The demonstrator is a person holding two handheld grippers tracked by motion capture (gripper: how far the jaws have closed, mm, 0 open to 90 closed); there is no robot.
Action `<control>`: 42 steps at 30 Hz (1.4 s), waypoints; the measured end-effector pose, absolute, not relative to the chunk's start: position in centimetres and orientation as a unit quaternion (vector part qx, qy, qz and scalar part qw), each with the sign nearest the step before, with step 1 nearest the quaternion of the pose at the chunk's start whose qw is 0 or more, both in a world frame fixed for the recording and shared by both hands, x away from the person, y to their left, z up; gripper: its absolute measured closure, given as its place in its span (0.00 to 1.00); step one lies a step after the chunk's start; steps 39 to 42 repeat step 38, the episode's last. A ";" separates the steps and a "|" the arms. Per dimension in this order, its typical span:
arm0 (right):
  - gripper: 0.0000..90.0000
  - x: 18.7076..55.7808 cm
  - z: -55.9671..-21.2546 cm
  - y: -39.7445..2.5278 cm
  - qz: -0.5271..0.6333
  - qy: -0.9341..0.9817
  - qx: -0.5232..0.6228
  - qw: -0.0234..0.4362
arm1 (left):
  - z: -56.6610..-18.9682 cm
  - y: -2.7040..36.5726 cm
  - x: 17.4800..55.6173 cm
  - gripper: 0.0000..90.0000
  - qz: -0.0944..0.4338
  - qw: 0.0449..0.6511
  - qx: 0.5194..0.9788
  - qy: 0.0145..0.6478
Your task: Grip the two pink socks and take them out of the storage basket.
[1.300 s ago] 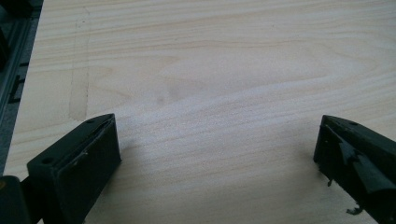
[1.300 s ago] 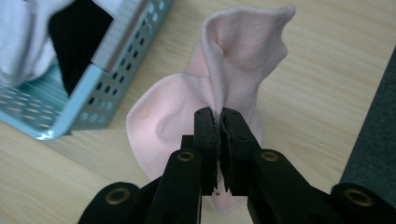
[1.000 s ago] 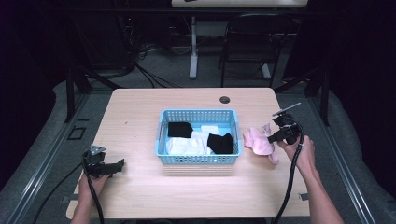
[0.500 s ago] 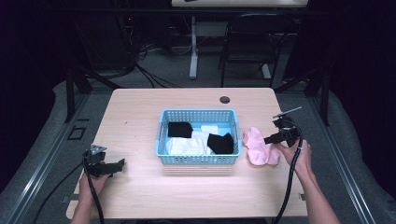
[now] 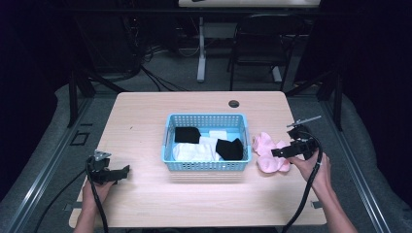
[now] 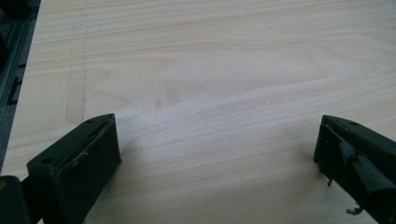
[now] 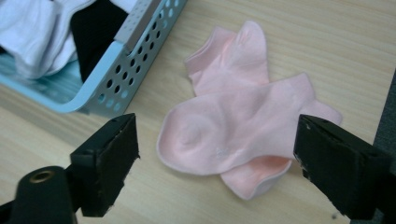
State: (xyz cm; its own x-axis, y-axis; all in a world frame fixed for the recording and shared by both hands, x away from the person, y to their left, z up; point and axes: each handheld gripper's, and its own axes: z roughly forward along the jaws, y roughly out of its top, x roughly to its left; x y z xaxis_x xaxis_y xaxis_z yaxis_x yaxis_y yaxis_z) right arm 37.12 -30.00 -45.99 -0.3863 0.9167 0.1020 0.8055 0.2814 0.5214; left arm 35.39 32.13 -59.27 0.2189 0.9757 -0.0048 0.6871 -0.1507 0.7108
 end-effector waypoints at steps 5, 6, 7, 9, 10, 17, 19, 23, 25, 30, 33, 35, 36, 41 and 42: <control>0.07 35.1 -46.2 -29.7 0.244 0.809 0.524 0.105 | -59.3 32.1 35.4 0.00 0.239 0.302 0.720 0.578; 0.06 34.8 -46.4 -29.6 0.248 0.810 0.521 0.102 | -59.3 32.1 35.4 0.00 0.239 0.302 0.720 0.578; 0.05 34.0 -46.8 -29.4 0.239 0.816 0.516 0.103 | -59.3 32.1 35.4 0.00 0.239 0.302 0.720 0.578; 0.05 33.8 -46.9 -29.4 0.237 0.819 0.513 0.101 | -59.3 32.1 35.4 0.00 0.239 0.302 0.719 0.578; 0.04 33.4 -47.1 -29.4 0.240 0.819 0.512 0.099 | -59.3 32.1 35.4 0.00 0.239 0.302 0.720 0.578; 0.03 30.9 -49.2 -29.4 0.223 0.831 0.502 0.089 | -59.3 32.1 35.4 0.00 0.239 0.302 0.720 0.578; 0.03 30.6 -49.5 -29.7 0.218 0.831 0.504 0.088 | -59.3 32.1 35.4 0.00 0.239 0.302 0.720 0.577; 0.03 30.0 -51.3 -30.5 0.203 0.832 0.513 0.063 | -59.2 32.1 35.4 0.00 0.238 0.301 0.721 0.577; 0.03 30.1 -52.3 -30.6 0.185 0.835 0.516 0.048 | -59.2 32.1 35.5 0.00 0.237 0.301 0.722 0.576; 0.05 30.6 -52.9 -30.7 0.167 0.842 0.511 0.044 | -59.2 32.1 35.5 0.00 0.237 0.301 0.722 0.576; 0.06 30.7 -53.0 -31.1 0.166 0.839 0.516 0.047 | -59.2 32.1 35.5 0.00 0.237 0.301 0.722 0.576; 0.06 30.7 -53.0 -31.5 0.166 0.835 0.522 0.049 | -59.2 32.1 35.5 0.00 0.237 0.301 0.723 0.576; 0.06 30.7 -53.0 -31.5 0.166 0.835 0.522 0.049 | -59.2 32.1 35.5 0.00 0.237 0.301 0.723 0.576; 0.06 30.8 -52.9 -31.9 0.169 0.831 0.527 0.045 | -59.2 32.1 35.5 0.00 0.237 0.302 0.722 0.575; 0.06 30.8 -52.9 -31.9 0.169 0.831 0.527 0.045 | -59.2 32.1 35.5 0.00 0.237 0.302 0.722 0.575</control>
